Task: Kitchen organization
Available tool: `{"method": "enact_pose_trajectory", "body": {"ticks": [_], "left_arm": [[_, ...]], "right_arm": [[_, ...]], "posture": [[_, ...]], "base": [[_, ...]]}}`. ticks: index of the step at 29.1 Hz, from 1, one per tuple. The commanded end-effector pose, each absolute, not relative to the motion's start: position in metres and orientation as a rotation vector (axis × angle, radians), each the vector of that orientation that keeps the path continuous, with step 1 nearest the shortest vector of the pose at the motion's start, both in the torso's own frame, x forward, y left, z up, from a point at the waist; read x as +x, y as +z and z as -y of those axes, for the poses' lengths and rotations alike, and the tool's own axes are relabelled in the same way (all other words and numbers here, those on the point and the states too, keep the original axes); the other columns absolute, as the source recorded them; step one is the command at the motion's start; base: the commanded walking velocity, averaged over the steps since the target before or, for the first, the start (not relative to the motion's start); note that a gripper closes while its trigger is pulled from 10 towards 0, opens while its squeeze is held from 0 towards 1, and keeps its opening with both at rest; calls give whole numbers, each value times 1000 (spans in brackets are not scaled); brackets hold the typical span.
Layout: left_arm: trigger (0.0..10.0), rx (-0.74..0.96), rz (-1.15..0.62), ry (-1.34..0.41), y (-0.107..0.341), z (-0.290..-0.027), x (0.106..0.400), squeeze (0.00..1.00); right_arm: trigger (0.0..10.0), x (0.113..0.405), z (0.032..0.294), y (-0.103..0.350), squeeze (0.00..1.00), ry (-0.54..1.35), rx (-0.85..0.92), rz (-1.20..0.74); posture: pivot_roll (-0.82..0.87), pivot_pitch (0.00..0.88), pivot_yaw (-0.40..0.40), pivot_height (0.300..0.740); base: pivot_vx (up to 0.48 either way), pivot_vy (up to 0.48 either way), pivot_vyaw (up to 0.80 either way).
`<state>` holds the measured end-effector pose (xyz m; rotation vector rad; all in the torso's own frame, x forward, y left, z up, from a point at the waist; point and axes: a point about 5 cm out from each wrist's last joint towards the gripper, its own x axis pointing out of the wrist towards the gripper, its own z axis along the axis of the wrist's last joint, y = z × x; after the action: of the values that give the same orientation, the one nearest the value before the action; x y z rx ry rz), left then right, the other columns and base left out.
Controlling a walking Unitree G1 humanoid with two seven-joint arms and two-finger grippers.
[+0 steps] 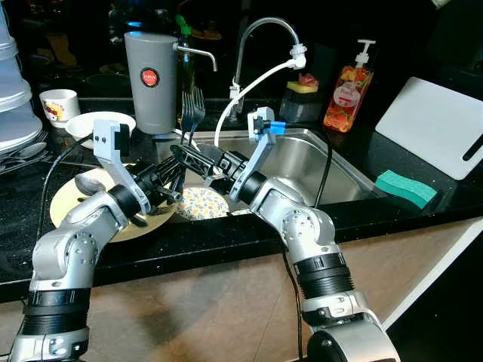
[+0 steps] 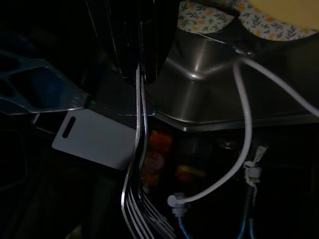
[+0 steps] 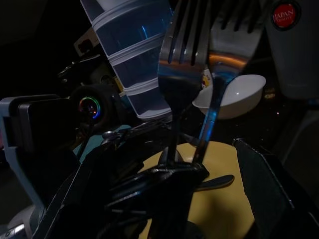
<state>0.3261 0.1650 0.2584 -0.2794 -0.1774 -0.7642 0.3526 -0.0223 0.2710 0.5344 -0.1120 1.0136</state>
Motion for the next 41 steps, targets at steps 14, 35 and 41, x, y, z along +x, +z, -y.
{"method": "enact_pose_trajectory", "body": {"ticks": [14,35,41], "left_arm": [[0,-284,148,-904,257,-140,316,0],[0,-278,153,-845,259,-152,318,0],[0,-278,144,-853,258,-151,318,0]], "right_arm": [[10000,359,23,278,0,943,507,132],[0,369,34,279,0,867,540,138],[0,368,35,279,0,877,556,138]], "posture": [[20,16,-78,740],[21,12,-78,740],[19,6,-76,740]], "base": [[0,0,0],[0,0,0],[0,0,0]]}}
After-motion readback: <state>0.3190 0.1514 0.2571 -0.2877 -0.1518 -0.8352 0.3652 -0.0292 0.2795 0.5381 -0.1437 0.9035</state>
